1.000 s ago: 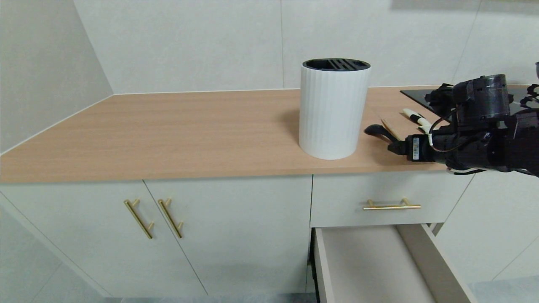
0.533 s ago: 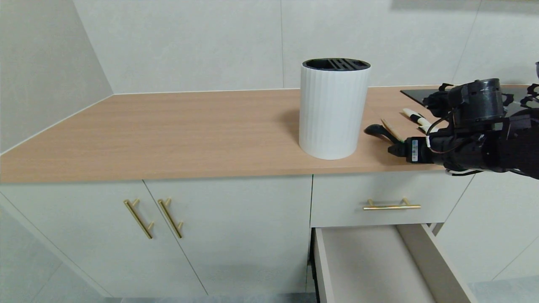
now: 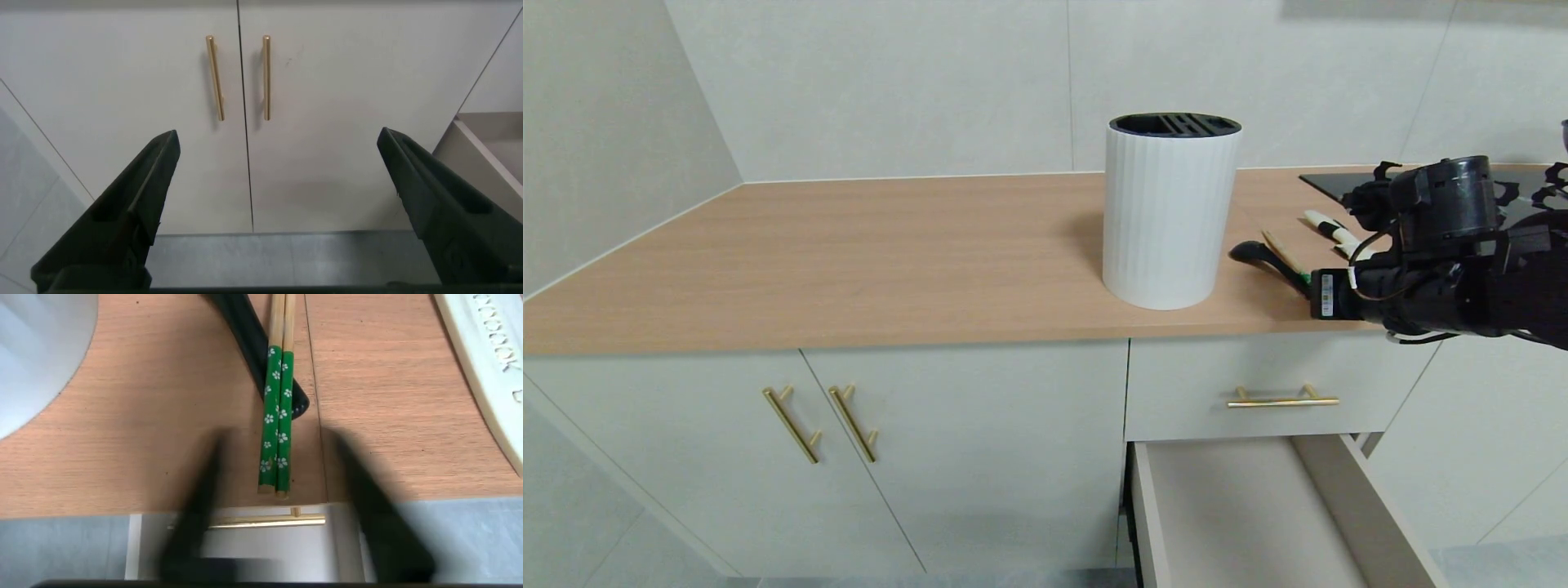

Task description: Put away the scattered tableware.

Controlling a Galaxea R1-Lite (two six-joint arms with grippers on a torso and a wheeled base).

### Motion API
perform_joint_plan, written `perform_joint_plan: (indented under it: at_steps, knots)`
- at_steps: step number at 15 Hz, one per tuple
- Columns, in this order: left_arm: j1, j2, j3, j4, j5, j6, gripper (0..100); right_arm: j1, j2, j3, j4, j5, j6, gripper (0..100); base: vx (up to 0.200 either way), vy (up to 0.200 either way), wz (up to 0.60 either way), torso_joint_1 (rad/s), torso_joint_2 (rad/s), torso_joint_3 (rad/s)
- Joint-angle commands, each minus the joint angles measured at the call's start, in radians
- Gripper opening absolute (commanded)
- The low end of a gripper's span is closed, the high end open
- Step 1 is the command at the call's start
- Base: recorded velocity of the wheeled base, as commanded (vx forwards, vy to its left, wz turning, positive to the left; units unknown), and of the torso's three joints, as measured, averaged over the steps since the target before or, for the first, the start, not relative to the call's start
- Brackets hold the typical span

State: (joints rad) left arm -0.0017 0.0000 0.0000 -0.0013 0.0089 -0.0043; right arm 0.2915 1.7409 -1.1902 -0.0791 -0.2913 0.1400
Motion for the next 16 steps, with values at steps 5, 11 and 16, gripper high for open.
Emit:
perform_joint_plan:
  at_steps: [5,11,16]
  knots:
    - [0.000,0.002,0.000,0.000,-0.001,0.000,100,0.000,-0.017,0.001,0.004,0.000,0.000,0,0.000,0.000,0.00,0.000,0.00,0.000]
    - [0.000,0.002,0.000,0.000,0.000,0.000,100,0.011,-0.282,0.063,0.176,0.011,0.001,0,0.000,0.000,0.00,0.000,0.00,0.000]
    - [0.000,0.002,0.000,0.000,0.000,0.000,100,0.117,-0.613,0.164,0.460,0.030,0.010,0,0.000,0.000,0.00,0.000,0.00,0.000]
